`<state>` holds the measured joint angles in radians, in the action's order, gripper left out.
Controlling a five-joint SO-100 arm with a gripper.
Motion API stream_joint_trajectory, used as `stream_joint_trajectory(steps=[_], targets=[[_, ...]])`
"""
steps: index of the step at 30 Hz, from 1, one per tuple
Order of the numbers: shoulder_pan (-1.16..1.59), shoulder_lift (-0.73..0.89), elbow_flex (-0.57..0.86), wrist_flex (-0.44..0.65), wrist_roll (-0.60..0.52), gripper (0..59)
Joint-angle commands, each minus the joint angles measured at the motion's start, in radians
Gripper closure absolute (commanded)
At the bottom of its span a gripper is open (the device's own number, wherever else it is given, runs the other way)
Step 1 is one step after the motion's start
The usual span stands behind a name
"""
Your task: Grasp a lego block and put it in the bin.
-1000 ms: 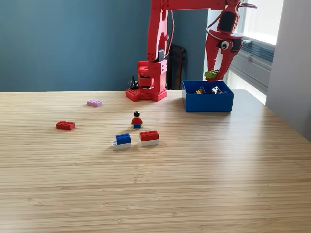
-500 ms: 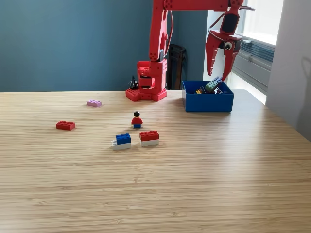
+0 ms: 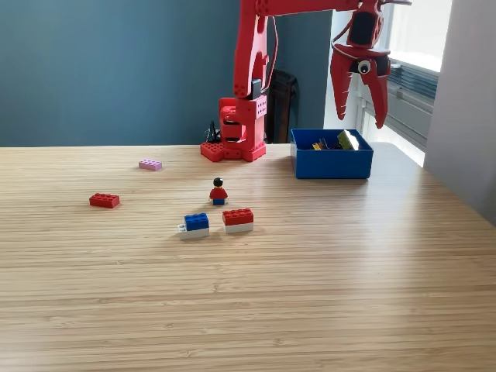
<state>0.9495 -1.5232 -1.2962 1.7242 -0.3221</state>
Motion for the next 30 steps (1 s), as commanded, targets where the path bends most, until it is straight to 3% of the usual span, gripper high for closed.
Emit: stream_joint_trajectory(steps=[1,13,30], targets=[[-0.264,-0.087,0.101,0.015,0.041,29.4],[-0.73,-0.086,0.118,-0.06,0.212,28.5],[-0.764,-0.086,0.057,-0.086,0.219,28.1]])
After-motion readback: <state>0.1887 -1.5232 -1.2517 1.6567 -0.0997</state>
